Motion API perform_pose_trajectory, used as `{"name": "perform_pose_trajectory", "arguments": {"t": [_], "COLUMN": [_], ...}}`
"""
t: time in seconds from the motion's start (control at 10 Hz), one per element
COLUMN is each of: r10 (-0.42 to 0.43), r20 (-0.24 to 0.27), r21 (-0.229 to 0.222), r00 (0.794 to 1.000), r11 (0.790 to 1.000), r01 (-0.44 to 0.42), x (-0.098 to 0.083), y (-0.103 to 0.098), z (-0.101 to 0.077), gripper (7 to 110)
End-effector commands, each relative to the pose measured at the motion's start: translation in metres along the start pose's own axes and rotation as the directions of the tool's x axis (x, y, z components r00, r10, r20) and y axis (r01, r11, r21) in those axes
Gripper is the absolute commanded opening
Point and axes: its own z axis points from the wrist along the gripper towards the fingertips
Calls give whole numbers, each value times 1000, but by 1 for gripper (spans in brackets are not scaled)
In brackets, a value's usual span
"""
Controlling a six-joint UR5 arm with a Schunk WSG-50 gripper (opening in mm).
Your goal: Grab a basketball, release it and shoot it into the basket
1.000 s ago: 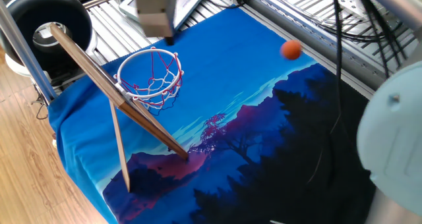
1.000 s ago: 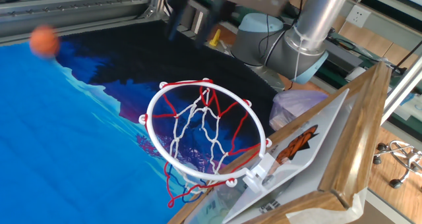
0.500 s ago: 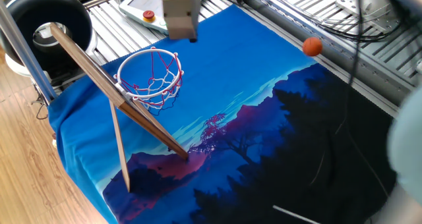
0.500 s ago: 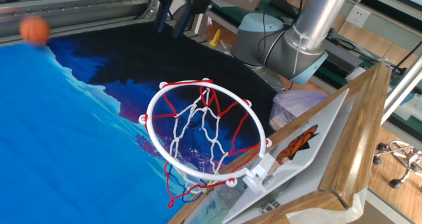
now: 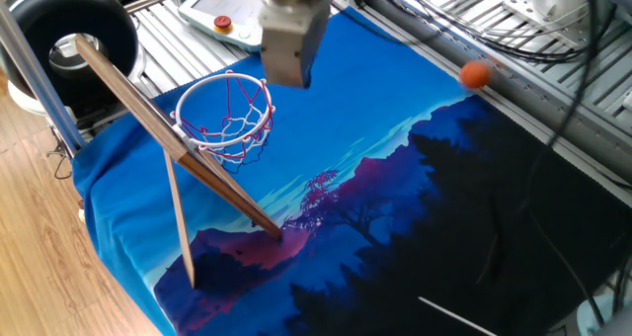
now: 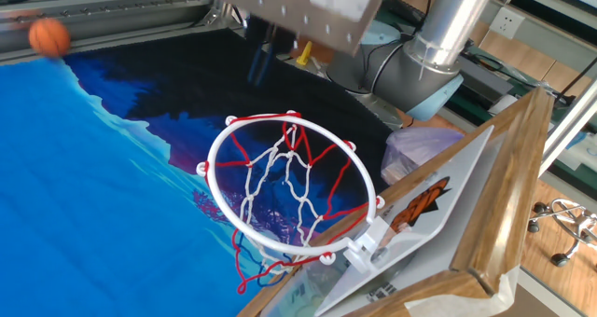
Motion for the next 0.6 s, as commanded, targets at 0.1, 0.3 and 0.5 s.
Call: {"name": "perform_pose_trajectory", "arguments": {"t": [0.1, 0.3, 0.5], "r10": [146, 142, 143], "r20": [73, 95, 91], "r21": [-30, -77, -78], "r00": [987, 985, 986], "r11": [989, 988, 988], "r01": [-144, -135, -136], "x": [-10, -10, -8], "y": [24, 34, 34], "z": [23, 25, 25], "gripper": [7, 7, 7]}}
